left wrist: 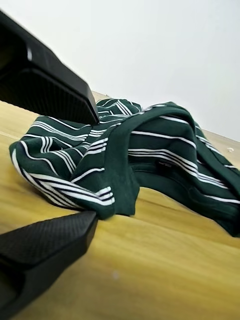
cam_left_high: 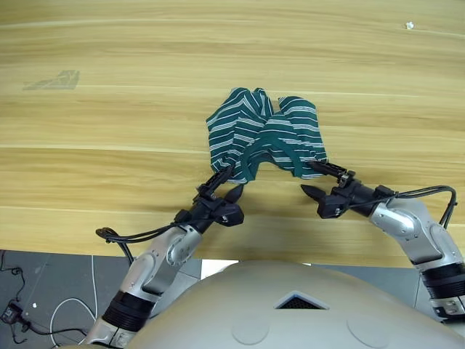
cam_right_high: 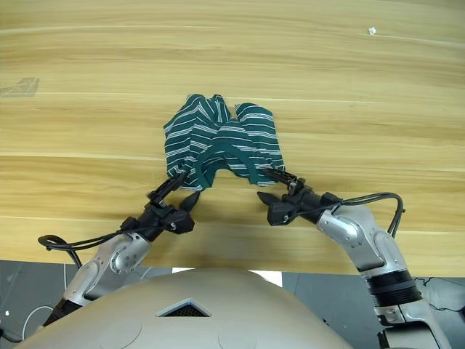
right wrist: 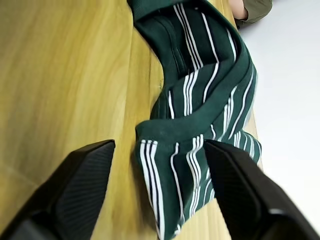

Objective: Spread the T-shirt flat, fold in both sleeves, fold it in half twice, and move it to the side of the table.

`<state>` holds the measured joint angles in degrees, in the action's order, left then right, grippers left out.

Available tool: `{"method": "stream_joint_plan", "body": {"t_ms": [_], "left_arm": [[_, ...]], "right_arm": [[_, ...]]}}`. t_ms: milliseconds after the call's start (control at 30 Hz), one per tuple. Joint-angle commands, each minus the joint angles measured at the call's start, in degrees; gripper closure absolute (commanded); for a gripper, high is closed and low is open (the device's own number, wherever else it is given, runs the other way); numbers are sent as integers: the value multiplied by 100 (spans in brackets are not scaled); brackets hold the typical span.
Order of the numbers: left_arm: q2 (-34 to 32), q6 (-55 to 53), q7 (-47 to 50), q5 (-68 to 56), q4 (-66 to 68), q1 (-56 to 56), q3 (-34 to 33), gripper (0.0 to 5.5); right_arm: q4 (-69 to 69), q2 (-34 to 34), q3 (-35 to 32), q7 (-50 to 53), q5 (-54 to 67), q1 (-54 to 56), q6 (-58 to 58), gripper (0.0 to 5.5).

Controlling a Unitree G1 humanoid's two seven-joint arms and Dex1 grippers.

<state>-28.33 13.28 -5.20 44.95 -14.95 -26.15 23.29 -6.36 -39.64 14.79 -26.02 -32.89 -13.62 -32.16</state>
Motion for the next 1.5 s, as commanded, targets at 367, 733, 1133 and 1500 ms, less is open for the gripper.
{"method": "stream_joint_plan", "body": {"t_ms": [367,733,1133,1500], "left_arm": [[-94,-430,-240,325,720,-122,249,231],[-114,-436,-172,327,810,-41,256,231],[-92,-457,-117,454,1375,314,571,231],[58,-508,89,427,1554,433,714,322]], "right_arm": [[1007,-19,206,494,-403,616,-13,489],[1103,17,282,545,-21,756,-150,545],[-1046,33,-408,-524,2573,879,925,545],[-1050,119,-438,-683,2484,923,952,550]]}}
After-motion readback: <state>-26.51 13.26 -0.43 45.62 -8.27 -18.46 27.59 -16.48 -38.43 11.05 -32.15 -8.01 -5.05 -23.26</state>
